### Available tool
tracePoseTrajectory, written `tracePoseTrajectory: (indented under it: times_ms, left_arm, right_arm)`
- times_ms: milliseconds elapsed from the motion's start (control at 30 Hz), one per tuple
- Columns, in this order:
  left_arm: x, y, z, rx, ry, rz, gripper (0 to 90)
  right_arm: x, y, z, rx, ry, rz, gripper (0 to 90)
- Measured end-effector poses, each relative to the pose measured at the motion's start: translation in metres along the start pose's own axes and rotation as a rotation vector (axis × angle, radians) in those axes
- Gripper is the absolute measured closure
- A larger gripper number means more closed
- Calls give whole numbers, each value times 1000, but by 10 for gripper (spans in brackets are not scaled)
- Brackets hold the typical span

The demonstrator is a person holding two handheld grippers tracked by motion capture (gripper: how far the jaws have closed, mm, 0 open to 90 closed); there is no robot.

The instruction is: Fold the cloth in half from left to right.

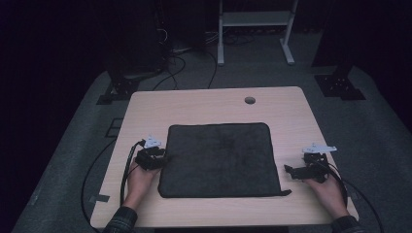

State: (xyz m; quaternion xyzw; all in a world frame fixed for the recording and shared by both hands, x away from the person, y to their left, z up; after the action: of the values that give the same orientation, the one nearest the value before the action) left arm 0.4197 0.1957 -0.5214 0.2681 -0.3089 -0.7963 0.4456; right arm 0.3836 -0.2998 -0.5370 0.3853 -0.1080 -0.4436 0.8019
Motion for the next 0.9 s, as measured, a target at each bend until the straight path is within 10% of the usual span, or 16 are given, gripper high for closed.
tracePoseTrajectory:
  times_ms: [200,600,900]
  left_arm:
    - [5,3,-2,-5,-40,27,819]
    - [-3,2,5,-8,-64,75,840]
    - [-39,-7,25,-3,-23,126,839]
  right_arm:
    - [-1,0,0,-1,7,6,7]
    - [-1,0,0,-2,11,9,7]
    - [-2,0,0,-3,12,9,7]
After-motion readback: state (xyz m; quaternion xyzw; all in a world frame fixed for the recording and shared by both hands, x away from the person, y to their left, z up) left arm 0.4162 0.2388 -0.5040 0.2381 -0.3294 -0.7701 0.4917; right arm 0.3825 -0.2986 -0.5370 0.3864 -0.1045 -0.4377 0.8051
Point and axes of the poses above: each handheld gripper's, and its own axes: z roughly backward along the jaws, y roughly out of its top, x roughly to its right, the point moved 7 cm from there along -z, roughly forward along the jaws, and after that the axes turned 13 degrees about y, right-handed, at the moved point
